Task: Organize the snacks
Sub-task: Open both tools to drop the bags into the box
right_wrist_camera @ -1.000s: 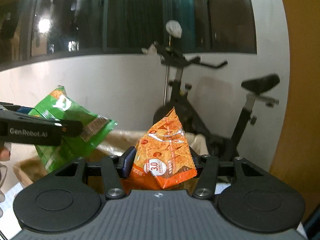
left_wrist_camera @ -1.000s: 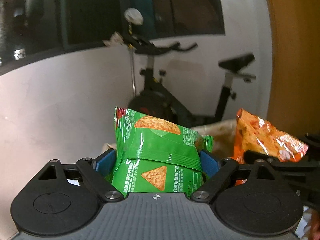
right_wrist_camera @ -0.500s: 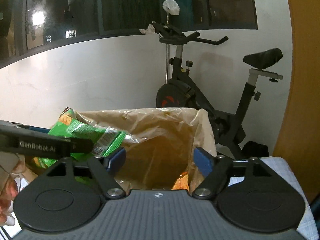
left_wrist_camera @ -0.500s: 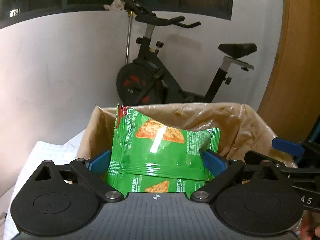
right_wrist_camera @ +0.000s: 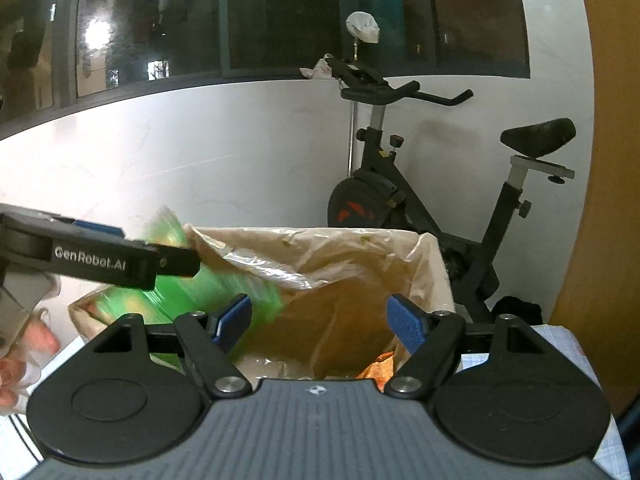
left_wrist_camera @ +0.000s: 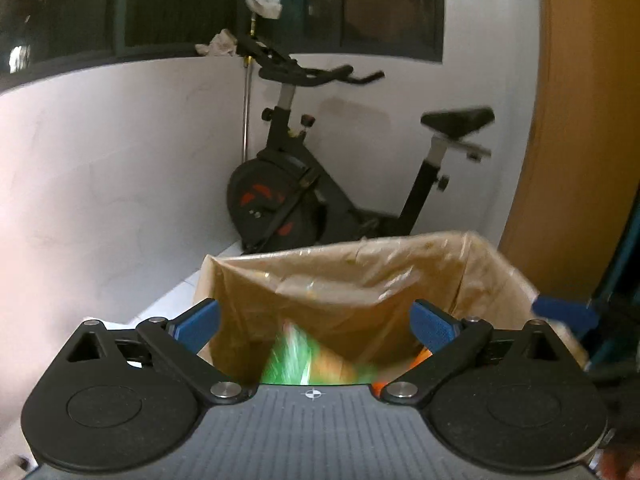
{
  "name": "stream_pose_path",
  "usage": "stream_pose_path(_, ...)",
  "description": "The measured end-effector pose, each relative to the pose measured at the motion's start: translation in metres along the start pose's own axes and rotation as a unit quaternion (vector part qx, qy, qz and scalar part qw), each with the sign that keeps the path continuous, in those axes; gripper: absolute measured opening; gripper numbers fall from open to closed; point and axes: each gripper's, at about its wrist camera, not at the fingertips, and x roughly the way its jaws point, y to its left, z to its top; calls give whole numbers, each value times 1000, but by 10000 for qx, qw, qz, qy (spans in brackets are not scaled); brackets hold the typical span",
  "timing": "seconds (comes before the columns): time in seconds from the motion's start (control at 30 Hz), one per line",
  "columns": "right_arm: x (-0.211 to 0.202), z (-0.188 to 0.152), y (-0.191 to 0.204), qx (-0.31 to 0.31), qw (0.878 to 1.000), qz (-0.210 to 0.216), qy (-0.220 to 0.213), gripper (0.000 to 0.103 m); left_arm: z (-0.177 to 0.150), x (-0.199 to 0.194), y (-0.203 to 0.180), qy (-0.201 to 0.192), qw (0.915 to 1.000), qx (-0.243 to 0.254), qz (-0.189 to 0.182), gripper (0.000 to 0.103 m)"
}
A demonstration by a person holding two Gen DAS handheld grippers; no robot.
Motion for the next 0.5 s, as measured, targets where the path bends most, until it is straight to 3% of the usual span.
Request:
stream_pose_path(0.13,0,1,3,-9,10000,34,0,78,6,-5,5,-161,9996,-245,6,102)
stream_pose_path(0.27,-4,2,3,-28,10000,48,-33,78,4,-19,4,-435,9984,-223,299,102)
stream_pose_path(0.5,-23,-3,-2,247,9996,100,-12,78,-6,-57,12,-533,9966,-390,490,101)
